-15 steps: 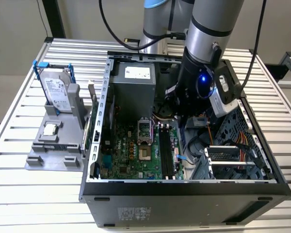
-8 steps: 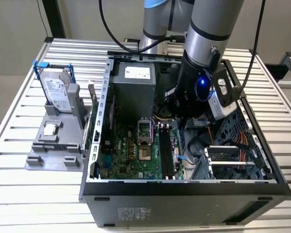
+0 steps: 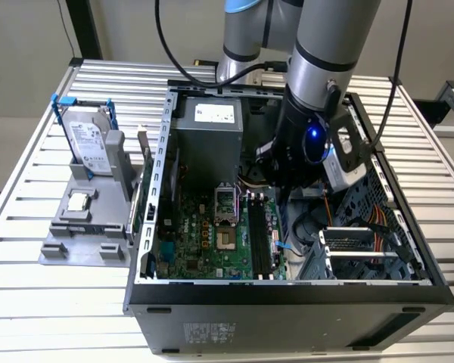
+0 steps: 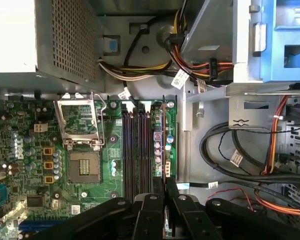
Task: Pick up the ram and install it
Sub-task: 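Insert the ram into the slot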
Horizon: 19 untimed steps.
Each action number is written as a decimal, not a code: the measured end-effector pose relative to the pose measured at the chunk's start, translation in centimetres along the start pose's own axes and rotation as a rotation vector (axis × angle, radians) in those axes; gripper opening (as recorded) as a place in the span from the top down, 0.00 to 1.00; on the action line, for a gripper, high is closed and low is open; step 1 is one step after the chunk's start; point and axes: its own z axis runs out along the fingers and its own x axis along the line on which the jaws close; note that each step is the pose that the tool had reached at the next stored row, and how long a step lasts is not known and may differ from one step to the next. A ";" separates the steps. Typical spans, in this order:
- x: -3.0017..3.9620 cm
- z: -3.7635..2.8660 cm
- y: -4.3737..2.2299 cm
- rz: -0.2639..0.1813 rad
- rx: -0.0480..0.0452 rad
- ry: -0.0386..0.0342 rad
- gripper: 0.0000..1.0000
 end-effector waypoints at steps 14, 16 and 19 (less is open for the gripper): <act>-0.01 0.88 -0.01 0.000 0.0001 0.0000 1.00; -0.01 1.00 -0.01 0.000 0.0001 0.0000 1.00; 0.00 1.27 -0.01 0.000 0.0001 0.0000 1.00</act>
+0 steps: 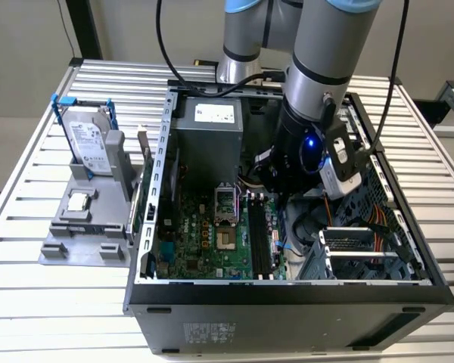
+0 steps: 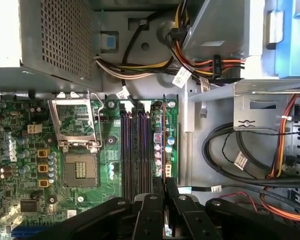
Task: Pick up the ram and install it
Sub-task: 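Insert the ram into the slot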
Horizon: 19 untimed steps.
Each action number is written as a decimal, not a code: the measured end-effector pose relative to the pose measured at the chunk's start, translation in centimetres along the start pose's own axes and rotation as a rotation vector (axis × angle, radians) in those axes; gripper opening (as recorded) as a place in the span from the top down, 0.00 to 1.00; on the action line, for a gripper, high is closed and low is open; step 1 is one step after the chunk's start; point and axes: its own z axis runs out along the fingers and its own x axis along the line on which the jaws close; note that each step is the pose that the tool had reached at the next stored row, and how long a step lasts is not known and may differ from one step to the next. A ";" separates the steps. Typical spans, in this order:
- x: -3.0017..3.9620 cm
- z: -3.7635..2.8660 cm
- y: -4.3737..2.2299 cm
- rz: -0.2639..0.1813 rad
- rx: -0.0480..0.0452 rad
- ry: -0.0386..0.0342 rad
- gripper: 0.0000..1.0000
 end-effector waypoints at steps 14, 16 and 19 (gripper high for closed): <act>0.07 0.75 -0.14 0.001 0.0003 0.0000 1.00; 0.08 0.97 -0.13 0.002 0.0003 0.0000 1.00; 0.10 1.28 -0.13 0.002 0.0002 0.0000 1.00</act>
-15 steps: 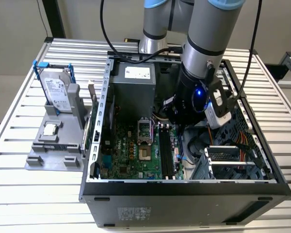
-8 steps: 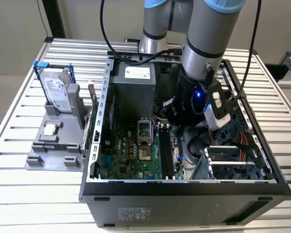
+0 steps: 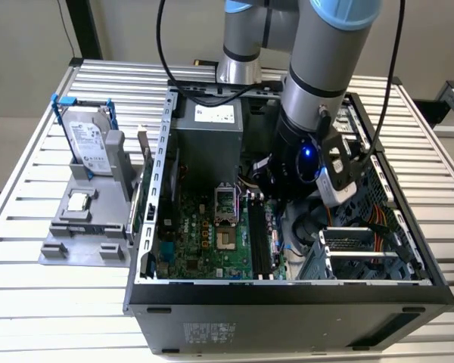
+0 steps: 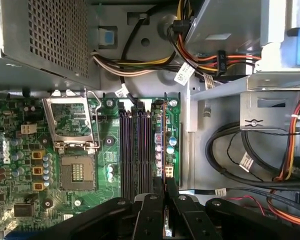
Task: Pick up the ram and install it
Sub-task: 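Insert the ram into the slot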
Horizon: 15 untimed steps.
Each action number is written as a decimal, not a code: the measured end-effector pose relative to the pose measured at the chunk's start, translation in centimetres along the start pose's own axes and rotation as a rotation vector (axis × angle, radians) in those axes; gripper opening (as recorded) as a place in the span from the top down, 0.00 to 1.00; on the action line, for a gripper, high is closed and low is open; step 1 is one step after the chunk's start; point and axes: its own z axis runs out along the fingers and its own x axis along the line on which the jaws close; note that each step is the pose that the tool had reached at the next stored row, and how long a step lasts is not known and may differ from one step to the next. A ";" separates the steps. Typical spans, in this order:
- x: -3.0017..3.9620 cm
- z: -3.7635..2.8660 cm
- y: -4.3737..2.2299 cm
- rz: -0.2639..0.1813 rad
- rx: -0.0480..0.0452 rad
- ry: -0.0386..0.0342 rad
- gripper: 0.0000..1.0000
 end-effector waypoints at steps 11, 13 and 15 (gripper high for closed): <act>0.06 0.95 0.00 0.000 0.0011 0.0000 1.00; 0.07 1.05 0.00 0.000 0.0010 -0.0001 1.00; 0.08 1.09 -0.04 0.000 0.0012 0.0000 1.00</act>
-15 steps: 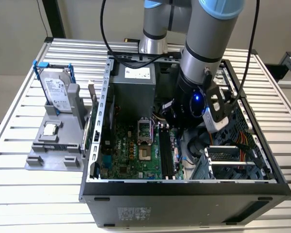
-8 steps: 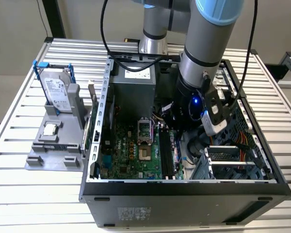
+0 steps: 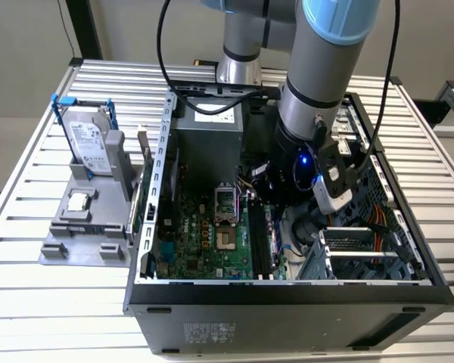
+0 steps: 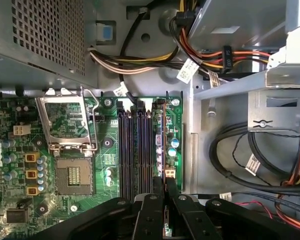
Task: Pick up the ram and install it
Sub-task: 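Insert the ram into the slot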
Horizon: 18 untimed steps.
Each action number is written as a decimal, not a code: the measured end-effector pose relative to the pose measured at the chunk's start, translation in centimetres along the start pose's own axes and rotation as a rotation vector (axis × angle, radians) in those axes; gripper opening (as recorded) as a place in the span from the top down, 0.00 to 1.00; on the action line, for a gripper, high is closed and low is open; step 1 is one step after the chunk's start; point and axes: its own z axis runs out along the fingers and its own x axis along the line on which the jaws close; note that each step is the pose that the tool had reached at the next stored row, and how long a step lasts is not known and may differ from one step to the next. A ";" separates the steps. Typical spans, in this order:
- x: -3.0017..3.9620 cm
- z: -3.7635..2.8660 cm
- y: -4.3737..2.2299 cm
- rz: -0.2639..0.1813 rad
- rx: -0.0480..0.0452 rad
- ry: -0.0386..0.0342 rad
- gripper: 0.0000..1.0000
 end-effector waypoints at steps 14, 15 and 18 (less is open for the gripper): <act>0.10 0.40 -0.17 -0.013 0.0000 0.0003 1.00; 0.11 0.43 -0.17 -0.013 0.0002 0.0004 1.00; 0.15 0.52 -0.20 -0.013 0.0004 0.0007 1.00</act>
